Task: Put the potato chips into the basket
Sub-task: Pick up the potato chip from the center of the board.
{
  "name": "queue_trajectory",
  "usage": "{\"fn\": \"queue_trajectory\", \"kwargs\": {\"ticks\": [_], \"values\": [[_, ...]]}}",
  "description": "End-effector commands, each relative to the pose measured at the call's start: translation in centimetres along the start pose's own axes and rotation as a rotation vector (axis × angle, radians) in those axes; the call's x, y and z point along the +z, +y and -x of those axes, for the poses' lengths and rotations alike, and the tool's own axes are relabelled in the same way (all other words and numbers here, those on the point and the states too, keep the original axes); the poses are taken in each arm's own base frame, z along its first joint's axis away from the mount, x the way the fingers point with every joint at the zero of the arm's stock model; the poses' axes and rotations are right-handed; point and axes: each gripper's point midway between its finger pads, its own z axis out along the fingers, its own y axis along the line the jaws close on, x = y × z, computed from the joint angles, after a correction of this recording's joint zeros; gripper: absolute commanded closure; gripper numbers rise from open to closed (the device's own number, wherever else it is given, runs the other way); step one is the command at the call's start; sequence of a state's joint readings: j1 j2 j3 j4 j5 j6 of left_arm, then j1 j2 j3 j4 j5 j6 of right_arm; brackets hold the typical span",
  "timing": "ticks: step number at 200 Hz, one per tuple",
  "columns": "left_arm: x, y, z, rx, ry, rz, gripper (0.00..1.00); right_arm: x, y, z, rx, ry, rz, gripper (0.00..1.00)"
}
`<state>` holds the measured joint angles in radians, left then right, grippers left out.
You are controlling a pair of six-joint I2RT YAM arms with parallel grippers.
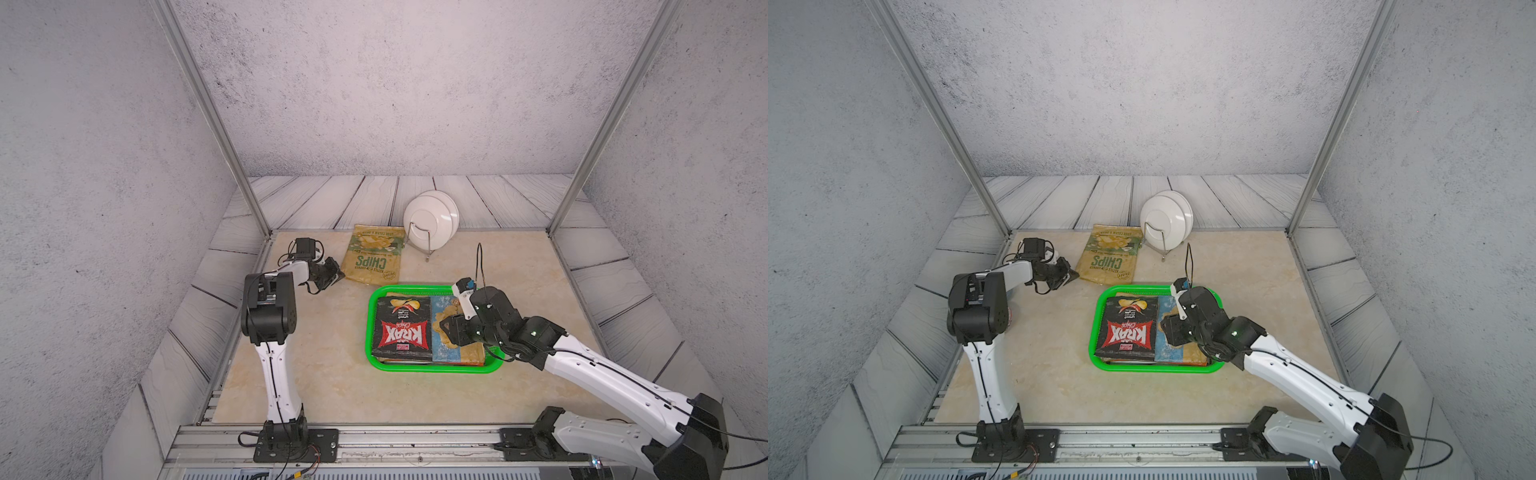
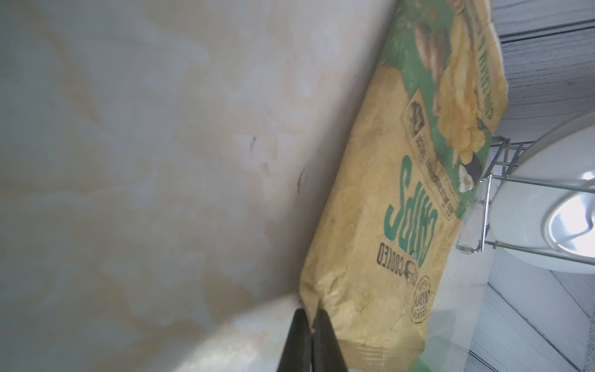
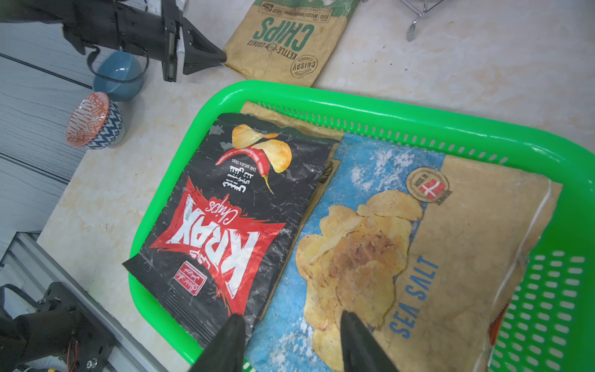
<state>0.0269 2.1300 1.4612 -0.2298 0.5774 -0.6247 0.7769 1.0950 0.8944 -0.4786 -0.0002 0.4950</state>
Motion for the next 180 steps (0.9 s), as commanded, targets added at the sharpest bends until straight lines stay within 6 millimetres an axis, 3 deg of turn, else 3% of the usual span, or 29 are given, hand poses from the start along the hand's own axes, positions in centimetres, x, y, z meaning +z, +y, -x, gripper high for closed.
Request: {"fn": "queue_trajectory", "kwargs": {"ticks": [1, 63, 111, 150, 180], "values": [[-4.6, -3.6, 1.9, 0.209, -0.073, -0.030, 1.00, -1.1, 0.3, 0.8, -0.013, -0.047, 0.018, 0.48], [-11.4, -6.6, 3.2, 0.494, -0.137, 0.052, 1.00, -2.0, 2.7, 1.7, -0.067, -0.088, 0.143, 0.48], [-16.9, -11.0, 2.8, 0.634, -0.257, -0.020, 1.00, -2.6, 4.7, 3.1, -0.111, -0.123, 0.234, 0.48], [-19.4, -12.7, 2.0, 0.624, -0.318, -0.063, 1.00, -1.4, 7.4, 5.8, -0.061, -0.100, 0.313, 0.48], [-20.5, -12.8, 1.5, 0.583, -0.348, -0.067, 1.00, 0.9, 9.9, 8.1, 0.087, -0.075, 0.410, 0.47]]}}
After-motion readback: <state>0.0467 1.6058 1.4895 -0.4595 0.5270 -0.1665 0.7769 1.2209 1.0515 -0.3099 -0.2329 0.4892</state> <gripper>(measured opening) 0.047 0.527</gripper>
